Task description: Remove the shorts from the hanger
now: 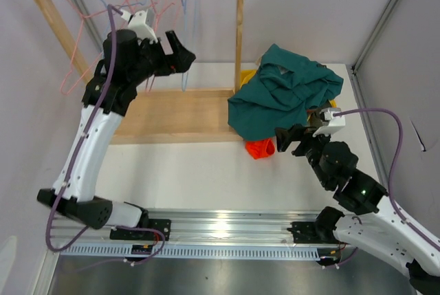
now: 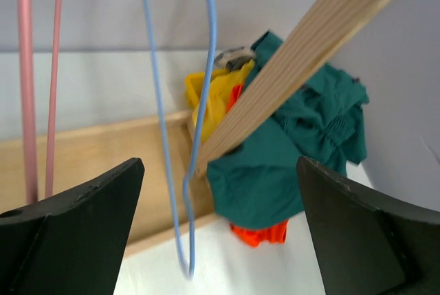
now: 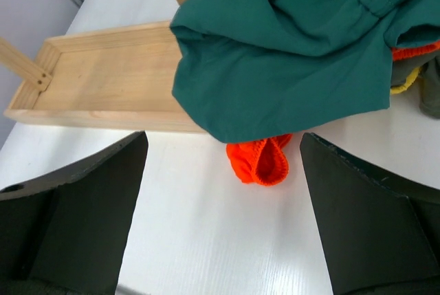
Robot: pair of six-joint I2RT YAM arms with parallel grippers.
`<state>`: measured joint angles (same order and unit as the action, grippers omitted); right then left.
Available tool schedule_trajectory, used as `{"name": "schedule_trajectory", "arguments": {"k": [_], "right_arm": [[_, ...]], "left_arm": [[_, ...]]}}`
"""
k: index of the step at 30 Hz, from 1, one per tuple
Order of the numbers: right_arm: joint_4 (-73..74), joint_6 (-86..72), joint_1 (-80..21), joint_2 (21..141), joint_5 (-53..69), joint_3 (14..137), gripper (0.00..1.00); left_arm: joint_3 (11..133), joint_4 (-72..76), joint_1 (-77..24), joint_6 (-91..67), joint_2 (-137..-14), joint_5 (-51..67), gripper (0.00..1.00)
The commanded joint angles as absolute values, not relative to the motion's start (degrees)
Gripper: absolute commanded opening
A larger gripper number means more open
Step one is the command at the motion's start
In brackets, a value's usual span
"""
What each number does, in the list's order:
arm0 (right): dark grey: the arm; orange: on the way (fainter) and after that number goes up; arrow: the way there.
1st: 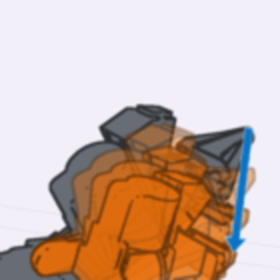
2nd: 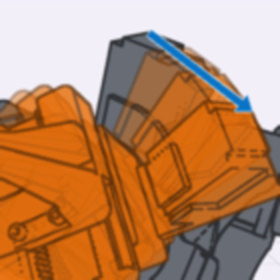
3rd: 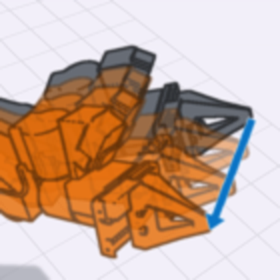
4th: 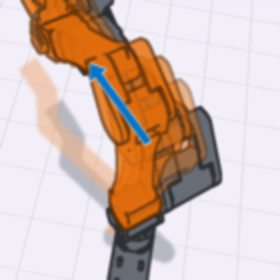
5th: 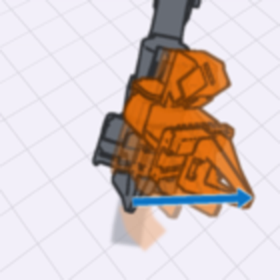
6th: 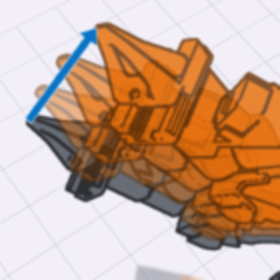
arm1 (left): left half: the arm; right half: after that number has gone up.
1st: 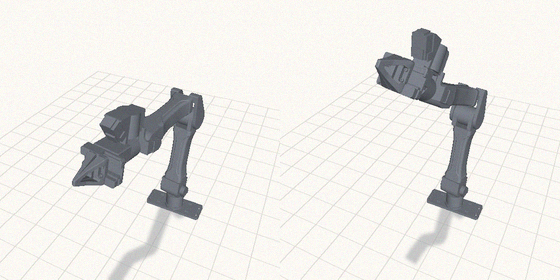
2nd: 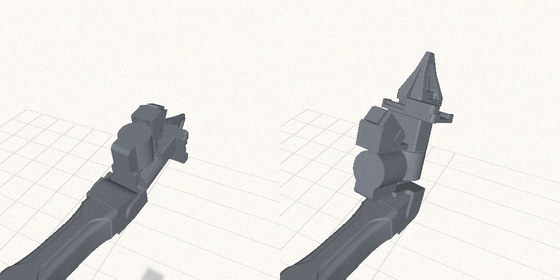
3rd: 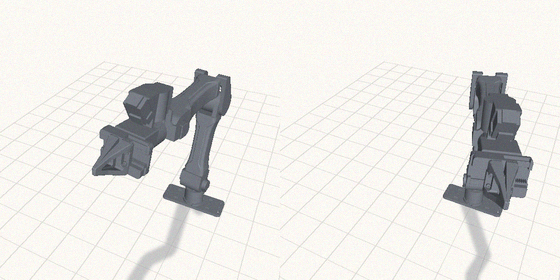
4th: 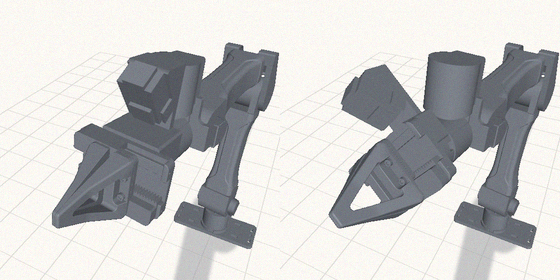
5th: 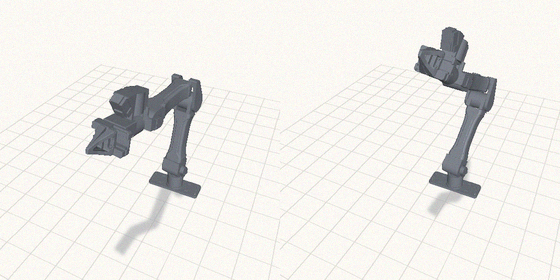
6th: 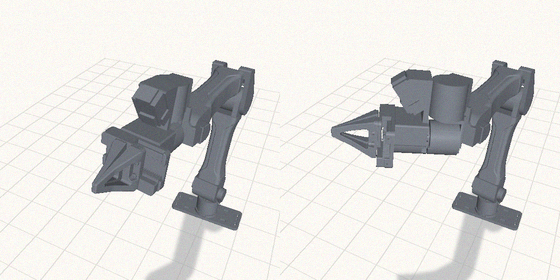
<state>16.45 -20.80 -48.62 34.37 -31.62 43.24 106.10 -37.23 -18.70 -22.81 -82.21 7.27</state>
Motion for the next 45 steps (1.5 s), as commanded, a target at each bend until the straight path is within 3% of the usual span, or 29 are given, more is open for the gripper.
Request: {"name": "schedule_trajectory", "arguments": {"k": [1, 7, 12, 18, 23, 31, 38, 43, 45], "right_arm": [[21.34, -18.28, -49.48, 33.4, -30.24, 50.0, 0.99], [26.71, -15.73, -49.66, 31.56, -33.57, 52.65, 0.99], [29.0, -18.79, -49.66, 25.85, -36.73, 50.02, 0.99], [28.22, -23.81, -49.75, 19.43, -36.04, 43.86, 0.99], [28.56, -24.7, -49.66, 20.21, -33.58, 43.6, 0.99], [28.12, -24.08, -49.66, 20.3, -29.27, 43.15, 0.99], [29.01, -23.03, -49.75, 21.09, -25.84, 44.82, 0.99], [26.64, -23.2, -49.66, 22.41, -24.35, 45.26, 1.0], [25.49, -22.77, -49.66, 23.72, -23.04, 45.44, 0.99]], "left_arm": [[97.93, -33.67, -18.46, -18.91, -71.39, 4.67, 0.99], [65.04, -24.0, -18.46, -14.15, -46.96, -9.62, 0.99], [45.67, -21.64, -18.46, -12.31, -28.44, -23.27, 0.99], [23.92, -7.92, -18.46, -10.71, -18.28, -29.33, 0.99], [21.19, -1.17, -18.46, -15.37, -22.93, -36.64, 0.95], [8.72, 33.36, -17.23, -6.07, -37.07, -45.09, 0.99], [3.69, 69.3, -15.38, 3.65, -62.28, -35.98, 0.99], [6.6, 65.04, -12.93, 6.06, -67.84, -24.54, 0.93], [3.17, 78.17, -8.99, 5.28, -73.01, -16.02, 0.95]]}}
